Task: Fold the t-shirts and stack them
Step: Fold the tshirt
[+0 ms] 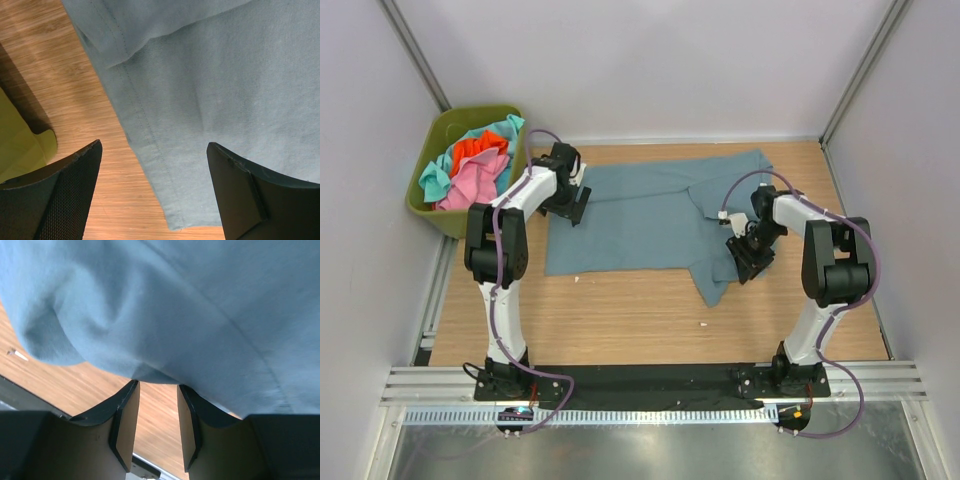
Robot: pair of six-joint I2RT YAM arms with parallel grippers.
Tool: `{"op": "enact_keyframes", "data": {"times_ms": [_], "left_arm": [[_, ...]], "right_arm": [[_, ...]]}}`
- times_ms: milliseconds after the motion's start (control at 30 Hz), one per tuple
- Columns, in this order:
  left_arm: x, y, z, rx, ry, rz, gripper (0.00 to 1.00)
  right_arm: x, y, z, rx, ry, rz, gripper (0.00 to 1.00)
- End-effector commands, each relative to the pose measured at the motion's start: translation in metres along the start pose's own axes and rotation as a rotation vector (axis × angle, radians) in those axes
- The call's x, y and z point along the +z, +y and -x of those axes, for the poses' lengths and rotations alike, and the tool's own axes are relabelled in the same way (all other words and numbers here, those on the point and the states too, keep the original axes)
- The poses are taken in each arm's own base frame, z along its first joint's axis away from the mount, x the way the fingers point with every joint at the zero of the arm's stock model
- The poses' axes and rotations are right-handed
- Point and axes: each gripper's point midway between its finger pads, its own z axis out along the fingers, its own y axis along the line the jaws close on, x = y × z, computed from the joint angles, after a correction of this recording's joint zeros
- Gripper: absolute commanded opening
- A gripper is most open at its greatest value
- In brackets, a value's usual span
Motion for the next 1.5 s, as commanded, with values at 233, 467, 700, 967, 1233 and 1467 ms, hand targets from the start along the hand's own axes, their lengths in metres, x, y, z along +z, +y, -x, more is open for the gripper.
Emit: {"op": "enact_keyframes", "data": {"times_ms": [233, 467, 700, 967, 1233, 1467], "left_arm": [[-0.003, -0.001, 0.004, -0.012, -0.015, -0.002, 0.86], [-0.004, -0.001, 0.009, -0.013, -0.023, -0.003, 0.86], [-0.005, -0.001, 0.011, -0.013, -0.029, 0.0, 0.86], [-0.008, 0.001, 0.011, -0.011, -0.033, 0.009, 0.86], [-0.005, 0.001, 0.005, -0.001, -0.017, 0.018, 0.86], [-0.005, 0.002, 0.005, 0.007, -0.014, 0.026, 0.87]], "right_arm": [[-0.042, -0.016, 0.031, -0.089, -0.158, -0.188, 0.41], [-0.057, 0.023, 0.019, -0.126, -0.153, -0.049, 0.37], [-0.056, 0.03, 0.005, -0.248, -0.142, -0.139, 0.41], [-0.036, 0.023, 0.005, -0.292, -0.107, -0.173, 0.42], [-0.019, 0.006, 0.016, -0.382, -0.104, -0.282, 0.45], [-0.008, 0.0, 0.013, -0.424, -0.083, -0.307, 0.46]]}}
